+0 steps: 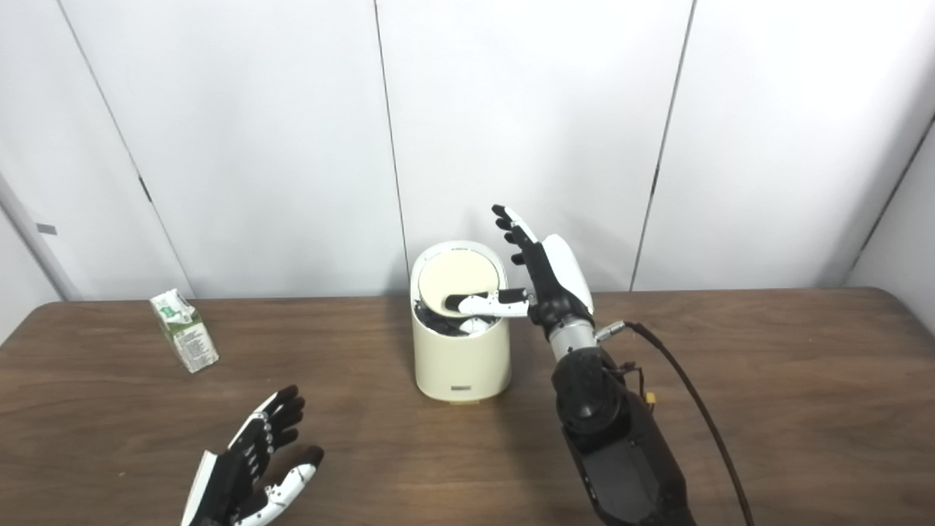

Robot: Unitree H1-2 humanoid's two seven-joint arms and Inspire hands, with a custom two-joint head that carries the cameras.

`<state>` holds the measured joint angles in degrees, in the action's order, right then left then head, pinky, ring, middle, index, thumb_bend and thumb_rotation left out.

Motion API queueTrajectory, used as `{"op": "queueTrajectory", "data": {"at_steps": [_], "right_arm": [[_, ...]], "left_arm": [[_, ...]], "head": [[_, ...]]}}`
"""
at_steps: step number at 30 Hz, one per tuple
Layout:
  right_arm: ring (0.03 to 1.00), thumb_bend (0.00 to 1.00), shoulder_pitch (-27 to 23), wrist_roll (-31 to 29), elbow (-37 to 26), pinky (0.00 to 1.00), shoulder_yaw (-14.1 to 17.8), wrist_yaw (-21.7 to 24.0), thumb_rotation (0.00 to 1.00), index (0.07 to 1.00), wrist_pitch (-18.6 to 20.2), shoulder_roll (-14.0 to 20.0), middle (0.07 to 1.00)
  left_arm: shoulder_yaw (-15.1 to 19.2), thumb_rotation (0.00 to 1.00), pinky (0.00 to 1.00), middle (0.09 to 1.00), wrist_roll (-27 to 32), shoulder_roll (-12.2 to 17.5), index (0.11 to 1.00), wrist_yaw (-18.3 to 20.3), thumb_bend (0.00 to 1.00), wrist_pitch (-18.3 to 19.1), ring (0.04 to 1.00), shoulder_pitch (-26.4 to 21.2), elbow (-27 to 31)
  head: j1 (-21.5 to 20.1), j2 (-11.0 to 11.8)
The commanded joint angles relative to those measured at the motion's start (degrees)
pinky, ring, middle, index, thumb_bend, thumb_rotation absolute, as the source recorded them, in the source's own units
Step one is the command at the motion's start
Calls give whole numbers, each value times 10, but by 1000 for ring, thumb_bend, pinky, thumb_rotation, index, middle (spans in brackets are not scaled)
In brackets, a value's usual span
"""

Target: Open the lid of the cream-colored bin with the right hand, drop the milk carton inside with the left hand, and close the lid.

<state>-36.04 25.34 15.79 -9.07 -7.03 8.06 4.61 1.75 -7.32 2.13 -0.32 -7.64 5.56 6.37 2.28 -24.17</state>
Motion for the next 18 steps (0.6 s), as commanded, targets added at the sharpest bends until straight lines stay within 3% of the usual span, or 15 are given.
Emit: {"op": "queueTrajectory", "data": {"at_steps": [1,10,18], "right_arm": [[871,778,-15,-7,-20,761,7,-11,301,904,-16,-4,891],[879,742,-11,-9,-26,773,10,-9,301,912,-3,-14,896],[873,783,-15,0,-32,760,3,-10,285,907,4,-17,898]], "left_arm": [[-7,265,855,868,-4,-3,908,-5,529,-6,871,26,-19],[-7,266,863,868,-1,-1,912,-2,527,1,873,27,-14],[-8,273,863,869,-4,1,912,-3,529,-1,872,28,-13]], "head": [[0,0],[-1,-2],[-1,-4]]}}
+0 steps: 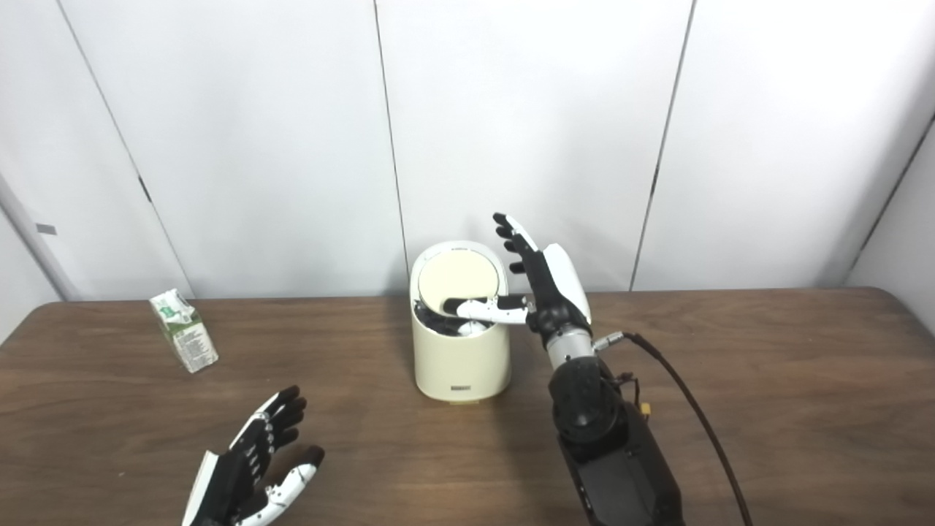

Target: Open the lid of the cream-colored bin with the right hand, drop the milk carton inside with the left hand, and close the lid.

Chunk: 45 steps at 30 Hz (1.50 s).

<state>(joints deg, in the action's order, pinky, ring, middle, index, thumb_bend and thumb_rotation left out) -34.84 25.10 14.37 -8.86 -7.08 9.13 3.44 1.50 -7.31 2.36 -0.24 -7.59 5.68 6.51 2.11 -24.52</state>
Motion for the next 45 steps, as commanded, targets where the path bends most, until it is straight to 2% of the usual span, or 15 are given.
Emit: {"op": "queueTrajectory", "data": {"at_steps": [1,12,36,42,45], "right_arm": [[873,786,-27,3,-18,756,1,-10,277,907,-8,-6,899],[871,762,-34,8,-5,751,4,-28,275,904,-18,-14,899],[859,763,-55,23,28,756,-7,-61,241,897,-38,-2,896],[872,893,-57,42,28,795,-22,-56,132,899,-41,12,903],[871,947,-60,77,29,802,-42,-57,104,898,-41,29,900]], "left_arm": [[-5,271,861,869,-3,-1,912,-4,528,-3,871,27,-15],[-5,275,863,870,1,-2,913,-3,536,-2,876,27,-15],[-4,271,865,869,6,-2,912,-3,525,-7,876,26,-19],[-5,267,866,876,9,-4,915,-2,519,-5,878,26,-18],[-6,293,867,870,0,-3,914,-6,532,-6,874,26,-18]], "head": [[1,-1],[1,0],[-2,-1],[-2,-3],[-1,-4]]}}
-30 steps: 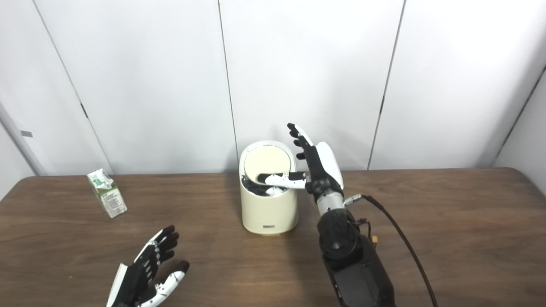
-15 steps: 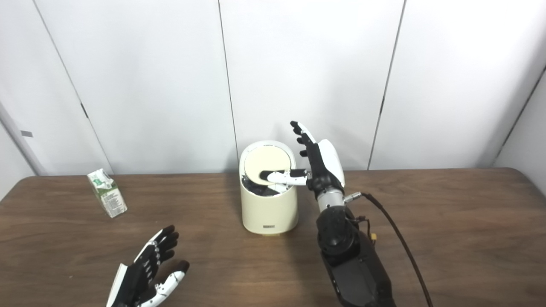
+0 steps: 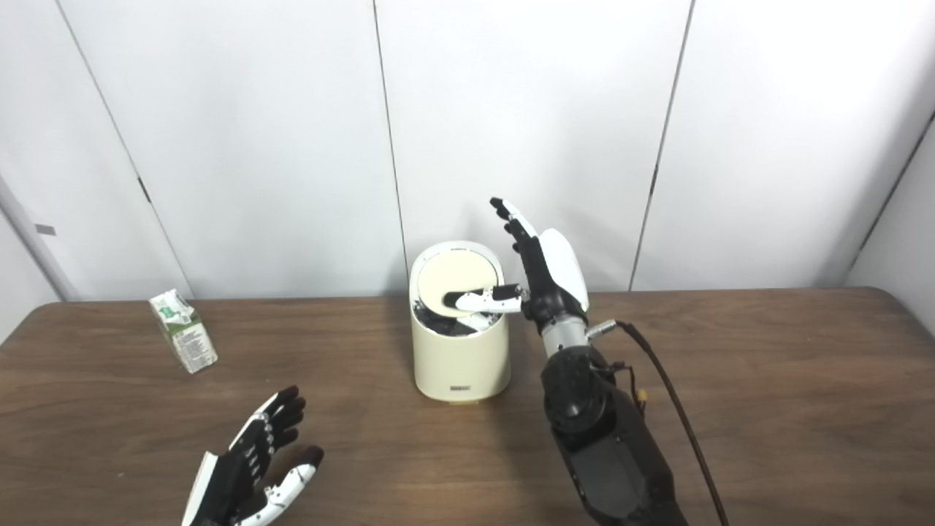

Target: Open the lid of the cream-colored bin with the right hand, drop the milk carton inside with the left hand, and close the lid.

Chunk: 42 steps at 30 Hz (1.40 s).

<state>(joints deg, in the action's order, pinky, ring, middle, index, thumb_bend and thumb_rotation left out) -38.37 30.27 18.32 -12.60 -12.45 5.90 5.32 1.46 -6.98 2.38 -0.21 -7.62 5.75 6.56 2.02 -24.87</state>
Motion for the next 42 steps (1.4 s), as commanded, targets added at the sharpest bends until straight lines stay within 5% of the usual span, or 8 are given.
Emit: {"op": "queueTrajectory", "data": {"at_steps": [1,9,19,27,42], "right_arm": [[871,955,-26,34,-11,803,-11,-3,100,899,-8,16,900],[902,998,-32,67,-27,869,-31,22,68,905,4,40,910],[860,974,-25,23,-39,786,10,16,150,892,2,20,886],[902,808,-8,-103,-85,851,113,34,283,912,24,-1,896],[865,587,48,-124,-69,809,117,31,415,875,19,-7,869]], "left_arm": [[-5,296,868,870,-3,-3,914,-6,534,-7,873,25,-20],[-5,287,847,871,2,-4,910,-4,528,-5,867,26,-15],[-6,285,857,871,-3,-2,910,-4,527,-1,871,27,-12],[-5,268,849,871,8,2,911,1,525,-10,866,25,-18],[-1,275,867,875,15,12,916,1,547,-18,881,11,-47]], "head": [[0,0],[0,-5],[1,-7],[-5,-9],[-15,2]]}}
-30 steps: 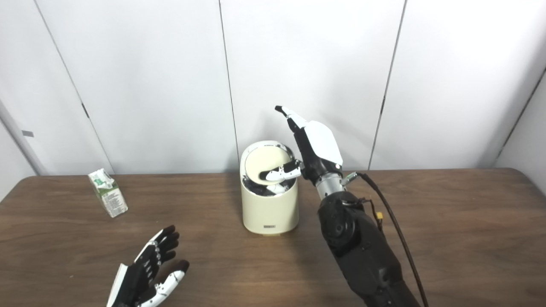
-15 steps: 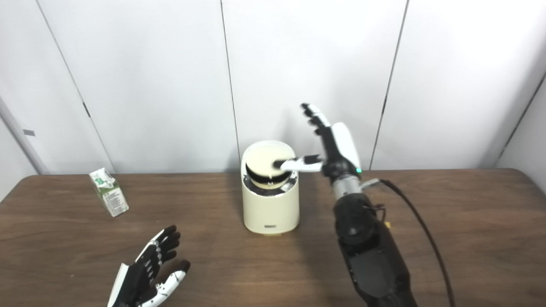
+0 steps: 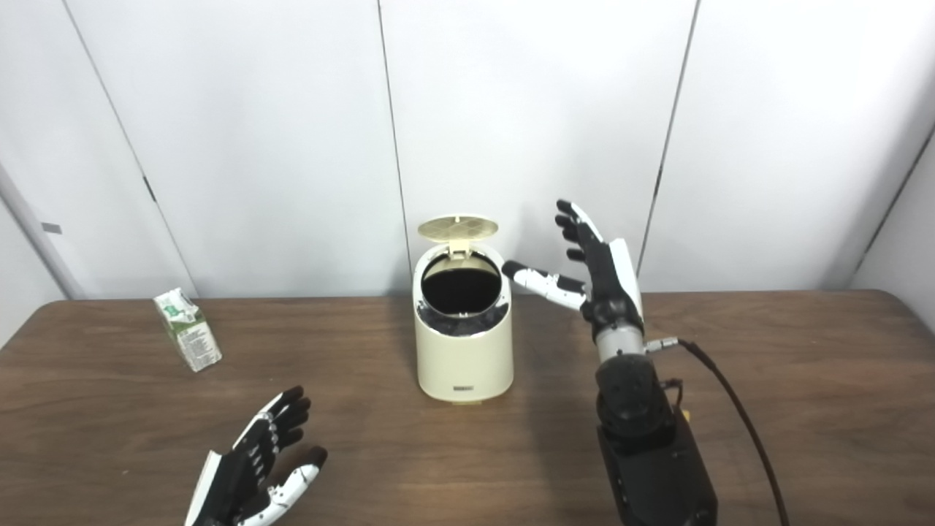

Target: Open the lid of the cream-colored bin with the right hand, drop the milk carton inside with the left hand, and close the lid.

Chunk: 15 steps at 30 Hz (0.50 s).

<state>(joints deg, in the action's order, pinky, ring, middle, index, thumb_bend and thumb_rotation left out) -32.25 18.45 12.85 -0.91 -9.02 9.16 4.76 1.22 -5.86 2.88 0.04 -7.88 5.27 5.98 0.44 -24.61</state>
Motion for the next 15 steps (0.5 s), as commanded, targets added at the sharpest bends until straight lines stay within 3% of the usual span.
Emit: {"op": "queueTrajectory", "data": {"at_steps": [1,8,12,15], "right_arm": [[861,582,-3,-6,-23,811,-1,0,437,877,-10,-1,867],[859,572,66,-7,-78,815,-9,24,546,898,-4,16,882],[883,593,109,-92,-123,838,25,53,490,897,-1,-4,897],[885,621,133,-131,-146,824,39,62,502,896,-1,-15,899]], "left_arm": [[2,278,870,876,3,7,917,-2,549,-15,880,16,-42],[4,279,886,874,9,10,918,-2,547,-17,879,15,-43],[3,301,874,869,0,14,913,-4,546,-23,866,16,-42],[2,299,878,861,-4,16,907,-6,540,-24,858,17,-40]], "head": [[1,0],[-4,-5],[-6,-7],[-7,-9]]}}
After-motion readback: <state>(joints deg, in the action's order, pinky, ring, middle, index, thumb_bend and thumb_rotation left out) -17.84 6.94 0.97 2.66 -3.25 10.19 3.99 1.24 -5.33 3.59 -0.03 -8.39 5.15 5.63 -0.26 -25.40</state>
